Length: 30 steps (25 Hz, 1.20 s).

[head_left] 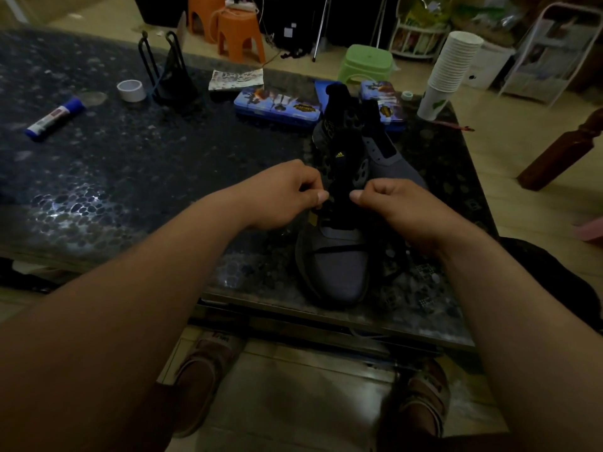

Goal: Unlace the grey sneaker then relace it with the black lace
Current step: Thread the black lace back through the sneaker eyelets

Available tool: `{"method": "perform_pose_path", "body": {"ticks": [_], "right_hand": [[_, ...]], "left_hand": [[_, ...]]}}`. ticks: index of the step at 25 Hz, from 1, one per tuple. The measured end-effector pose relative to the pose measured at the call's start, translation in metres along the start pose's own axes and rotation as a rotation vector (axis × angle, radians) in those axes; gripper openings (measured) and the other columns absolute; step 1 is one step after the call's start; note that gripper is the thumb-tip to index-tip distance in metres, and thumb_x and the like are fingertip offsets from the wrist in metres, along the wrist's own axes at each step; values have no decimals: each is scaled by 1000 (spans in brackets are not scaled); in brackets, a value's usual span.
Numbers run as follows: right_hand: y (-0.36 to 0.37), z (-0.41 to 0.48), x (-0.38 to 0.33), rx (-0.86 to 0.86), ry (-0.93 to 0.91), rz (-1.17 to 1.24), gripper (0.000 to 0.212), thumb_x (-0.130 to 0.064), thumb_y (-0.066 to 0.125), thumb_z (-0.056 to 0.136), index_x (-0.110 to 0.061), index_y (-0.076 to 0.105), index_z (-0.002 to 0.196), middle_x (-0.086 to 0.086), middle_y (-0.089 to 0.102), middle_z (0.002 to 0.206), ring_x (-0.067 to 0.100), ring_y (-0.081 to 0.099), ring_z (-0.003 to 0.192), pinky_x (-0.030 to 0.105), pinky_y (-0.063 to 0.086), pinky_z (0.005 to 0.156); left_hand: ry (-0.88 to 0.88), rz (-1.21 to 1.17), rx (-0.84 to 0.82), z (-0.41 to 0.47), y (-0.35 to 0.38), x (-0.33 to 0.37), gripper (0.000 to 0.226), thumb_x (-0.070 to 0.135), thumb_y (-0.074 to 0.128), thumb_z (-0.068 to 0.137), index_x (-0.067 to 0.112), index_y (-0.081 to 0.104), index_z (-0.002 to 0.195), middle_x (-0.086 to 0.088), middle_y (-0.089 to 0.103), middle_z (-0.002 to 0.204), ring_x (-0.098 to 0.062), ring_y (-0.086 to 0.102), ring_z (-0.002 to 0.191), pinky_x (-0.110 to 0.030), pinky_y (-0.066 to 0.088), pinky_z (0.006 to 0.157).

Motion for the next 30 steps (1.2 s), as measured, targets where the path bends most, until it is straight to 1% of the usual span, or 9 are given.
{"method": "perform_pose_path", "body": {"ticks": [3,5,10,14,19,23,25,27,30], "right_hand": [[-1,-2,4,16,69,274,33,-16,57,104,-18,53,71,3,75,80,20,73,84,38,56,81],[-1,-4,3,20,113,356,30,-12,52,105,-17,50,75,11,79,93,25,76,96,41,57,89],[-2,-9,1,39,167,534,22,-6,43,104,-13,50,85,19,78,100,32,76,97,43,61,87],[-5,-12,2,4,196,642,24,-5,40,103,-10,48,81,28,74,107,37,75,102,48,60,90],[-8,-11,4,-31,234,717,27,-6,38,101,-8,52,77,27,74,109,37,75,102,42,64,77],[-8,-10,7,28,333,809,23,-14,43,103,-13,53,82,24,75,107,37,74,103,44,60,78],[-9,-9,5,132,320,738,20,-24,52,105,-14,56,88,12,74,85,29,74,85,38,59,72],[-17,-12,-4,212,183,423,30,-37,60,103,-17,57,81,1,61,67,18,60,61,28,50,57],[-19,-20,-29,37,-57,181,31,-42,64,99,-16,65,82,0,53,64,12,43,52,21,34,46]], "left_hand": [[-5,-40,-20,1,3,1,18,36,55,106,28,63,93,5,55,98,-7,54,85,-29,43,76],[-14,-55,-27,1,5,4,22,40,58,104,21,65,95,3,58,97,-11,57,86,-31,47,78],[-41,-117,38,2,9,5,13,32,67,100,23,64,91,7,63,86,-6,56,73,-24,44,67],[-113,-173,152,5,14,0,15,27,63,102,24,57,89,3,63,86,-12,58,76,-26,46,65],[-158,-185,97,5,20,3,27,45,68,97,20,58,98,1,62,86,-12,54,73,-30,41,62],[-152,-164,98,6,21,2,22,38,68,98,19,57,99,0,63,88,-13,55,74,-31,45,65],[-155,-178,125,6,20,-1,15,31,66,100,19,57,99,2,60,86,-13,54,74,-29,44,63],[-71,-197,214,4,19,3,10,26,67,99,20,60,104,8,55,91,-12,55,78,-26,45,68],[216,-119,201,2,18,21,31,28,72,94,27,62,123,14,50,103,-4,55,89,-18,45,83]]}}
Point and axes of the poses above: each hand's wrist, its own z-axis towards the middle knuckle, its own y-axis out of the palm, x = y × z, the point moved 1 cm from there along z, towards the middle knuckle
